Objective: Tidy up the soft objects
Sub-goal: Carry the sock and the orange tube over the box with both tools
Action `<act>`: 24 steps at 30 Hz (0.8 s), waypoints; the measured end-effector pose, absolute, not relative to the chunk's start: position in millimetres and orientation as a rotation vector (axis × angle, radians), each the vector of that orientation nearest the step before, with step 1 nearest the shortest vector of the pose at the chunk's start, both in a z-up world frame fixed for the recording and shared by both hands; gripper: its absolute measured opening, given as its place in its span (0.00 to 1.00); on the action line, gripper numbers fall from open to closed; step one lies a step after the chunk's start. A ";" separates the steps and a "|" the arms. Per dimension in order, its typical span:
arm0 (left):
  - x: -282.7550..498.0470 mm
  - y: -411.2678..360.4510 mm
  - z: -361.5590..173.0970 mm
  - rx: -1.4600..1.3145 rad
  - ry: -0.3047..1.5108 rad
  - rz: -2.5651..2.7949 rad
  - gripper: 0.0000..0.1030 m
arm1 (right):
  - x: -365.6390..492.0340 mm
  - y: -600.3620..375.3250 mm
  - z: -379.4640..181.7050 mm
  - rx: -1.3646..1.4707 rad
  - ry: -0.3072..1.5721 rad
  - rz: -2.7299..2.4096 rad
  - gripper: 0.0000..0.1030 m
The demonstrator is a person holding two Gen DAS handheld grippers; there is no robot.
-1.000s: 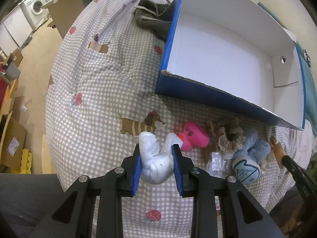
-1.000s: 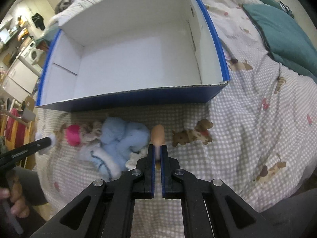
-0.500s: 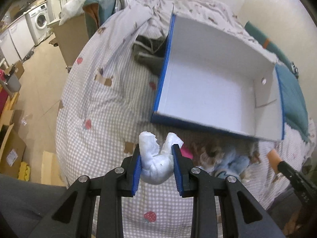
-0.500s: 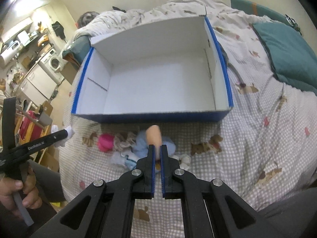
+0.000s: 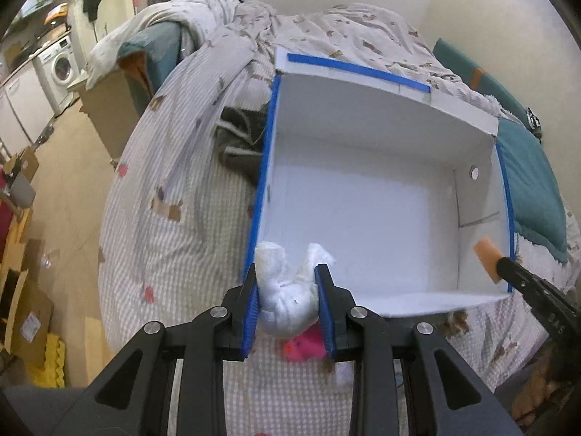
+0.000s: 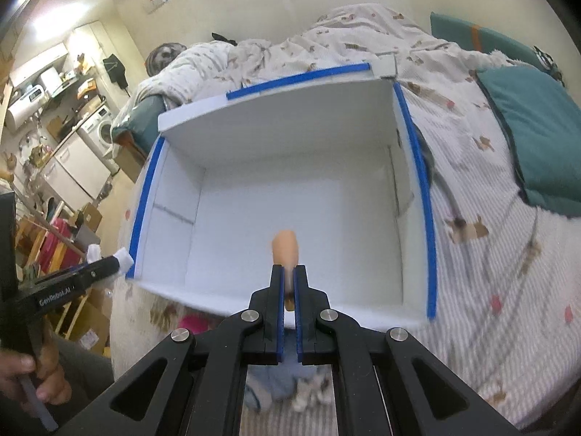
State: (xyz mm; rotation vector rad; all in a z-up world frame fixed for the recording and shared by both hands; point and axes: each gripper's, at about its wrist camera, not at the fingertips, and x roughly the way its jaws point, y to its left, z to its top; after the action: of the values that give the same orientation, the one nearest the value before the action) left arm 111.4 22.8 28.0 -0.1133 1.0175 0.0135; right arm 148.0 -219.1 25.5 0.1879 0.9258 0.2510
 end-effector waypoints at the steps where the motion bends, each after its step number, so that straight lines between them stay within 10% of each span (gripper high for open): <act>1: 117.1 19.2 28.8 -0.104 1.012 0.014 0.25 | 153.7 -218.1 23.9 0.186 0.922 0.257 0.06; 24: 154.8 -11.4 -27.5 -0.074 1.004 -0.064 0.25 | 179.4 -203.9 -35.1 0.127 1.022 0.243 0.06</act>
State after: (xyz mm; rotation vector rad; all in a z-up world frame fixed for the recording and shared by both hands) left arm 154.8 -11.4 -27.5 -0.0738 1.0044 -0.0643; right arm 179.4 -203.9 -35.1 0.1265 1.0225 0.2432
